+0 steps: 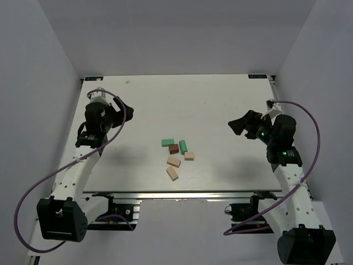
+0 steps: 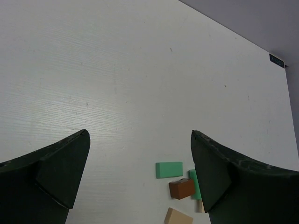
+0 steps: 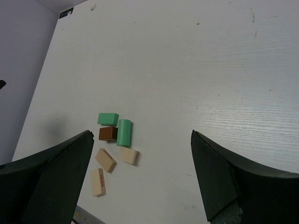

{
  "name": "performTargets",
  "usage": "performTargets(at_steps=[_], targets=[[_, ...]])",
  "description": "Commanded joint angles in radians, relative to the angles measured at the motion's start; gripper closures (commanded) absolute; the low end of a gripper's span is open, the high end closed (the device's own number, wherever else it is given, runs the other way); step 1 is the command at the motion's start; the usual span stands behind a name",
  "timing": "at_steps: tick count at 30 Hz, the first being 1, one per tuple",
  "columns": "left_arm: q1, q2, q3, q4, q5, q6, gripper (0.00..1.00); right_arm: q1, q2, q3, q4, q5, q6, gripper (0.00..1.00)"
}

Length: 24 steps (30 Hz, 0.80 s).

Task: Build the wood block tower

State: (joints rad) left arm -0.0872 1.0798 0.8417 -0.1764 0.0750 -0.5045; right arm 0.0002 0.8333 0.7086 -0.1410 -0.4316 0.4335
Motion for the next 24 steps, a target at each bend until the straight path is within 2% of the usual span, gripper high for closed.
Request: performTargets(at_steps=[1, 5, 7, 8, 9, 10, 14, 18, 22, 24], targets=[[0.003, -0.011, 0.007, -0.002, -0.014, 0.012, 0.02, -0.002, -0.037, -0.011, 0.075, -0.068, -0.045, 0.11], [0.001, -0.015, 0.008, -0.006, -0.024, 0.009, 0.02, -0.002, -0.033, -0.050, 0.130, -0.270, -0.104, 0.11], [0.003, -0.017, 0.005, -0.008, -0.033, 0.012, 0.02, 0.050, -0.004, -0.052, 0.149, -0.361, -0.140, 0.11], [0.001, -0.017, 0.004, -0.008, -0.038, 0.014, 0.02, 0.076, 0.028, -0.040, 0.129, -0.357, -0.166, 0.11], [0.003, -0.017, -0.003, -0.005, -0.041, 0.017, 0.02, 0.118, 0.044, -0.022, 0.045, -0.298, -0.197, 0.11], [0.001, -0.014, -0.006, -0.002, -0.049, 0.018, 0.02, 0.217, 0.058, 0.012, 0.014, -0.258, -0.263, 0.11], [0.003, 0.000, -0.009, -0.008, -0.061, 0.034, 0.02, 0.461, 0.148, 0.068, -0.087, -0.116, -0.386, 0.11], [0.001, 0.008, -0.009, -0.015, -0.060, 0.043, 0.02, 0.719, 0.263, 0.110, -0.150, 0.155, -0.481, 0.11], [0.003, 0.002, -0.019, -0.012, -0.061, 0.046, 0.02, 0.830, 0.401, 0.175, -0.169, 0.254, -0.527, 0.11], [0.001, 0.002, -0.020, -0.009, -0.061, 0.049, 0.02, 0.853, 0.496, 0.227, -0.209, 0.225, -0.568, 0.11]])
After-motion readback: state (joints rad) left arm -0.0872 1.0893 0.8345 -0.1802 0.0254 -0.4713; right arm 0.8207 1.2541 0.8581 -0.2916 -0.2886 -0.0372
